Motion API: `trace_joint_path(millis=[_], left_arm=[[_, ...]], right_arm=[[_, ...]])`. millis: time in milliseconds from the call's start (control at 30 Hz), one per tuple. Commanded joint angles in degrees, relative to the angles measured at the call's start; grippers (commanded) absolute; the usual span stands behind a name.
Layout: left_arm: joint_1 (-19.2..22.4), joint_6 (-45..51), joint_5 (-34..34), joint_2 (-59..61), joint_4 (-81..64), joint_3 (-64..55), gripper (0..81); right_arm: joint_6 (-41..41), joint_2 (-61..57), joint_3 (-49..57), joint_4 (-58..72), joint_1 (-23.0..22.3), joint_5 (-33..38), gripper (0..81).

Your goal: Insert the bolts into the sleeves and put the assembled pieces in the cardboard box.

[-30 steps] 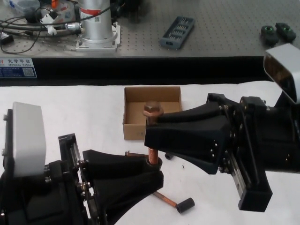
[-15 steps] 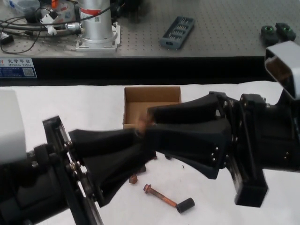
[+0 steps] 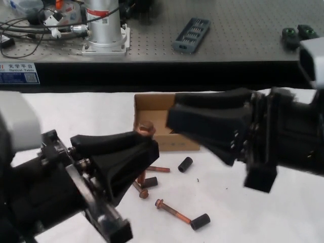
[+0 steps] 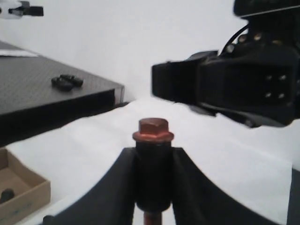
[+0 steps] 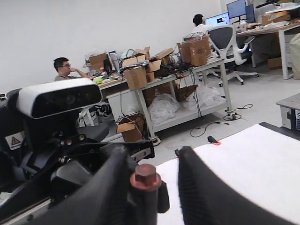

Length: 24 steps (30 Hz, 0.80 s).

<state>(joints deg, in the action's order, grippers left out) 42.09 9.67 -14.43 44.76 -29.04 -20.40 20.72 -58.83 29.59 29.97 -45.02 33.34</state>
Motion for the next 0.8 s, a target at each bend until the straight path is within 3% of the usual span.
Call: trace_joint_path(millis=[0, 33, 267, 533, 767], left_arm=[[-0.83, 0.71, 1.73, 1.71, 7.03, -4.91, 0.6], [-1.11, 0.71, 1.71, 2.81, 8.24, -6.27, 0.6], [-4.5, 0.71, -0.22, 14.24, 15.94, -17.71, 0.6], [-8.31, 0.71, -0.93, 31.11, 26.06, -35.42, 0.6], [-10.39, 0.6, -3.39, 45.24, 35.98, -51.93, 0.6]], right_arm=[[-0.59, 2.29, -0.11, -3.45, 1.09, 0.09, 5.5], [-1.5, 3.56, -0.11, -5.93, 1.42, 0.37, 1.5], [-15.31, 14.69, -0.11, -22.78, 2.2, 0.24, 3.6], [-21.75, 28.31, -0.11, -45.12, 2.2, -8.91, 3.6], [-22.11, 39.1, -0.11, -58.99, 2.2, -18.29, 3.6]])
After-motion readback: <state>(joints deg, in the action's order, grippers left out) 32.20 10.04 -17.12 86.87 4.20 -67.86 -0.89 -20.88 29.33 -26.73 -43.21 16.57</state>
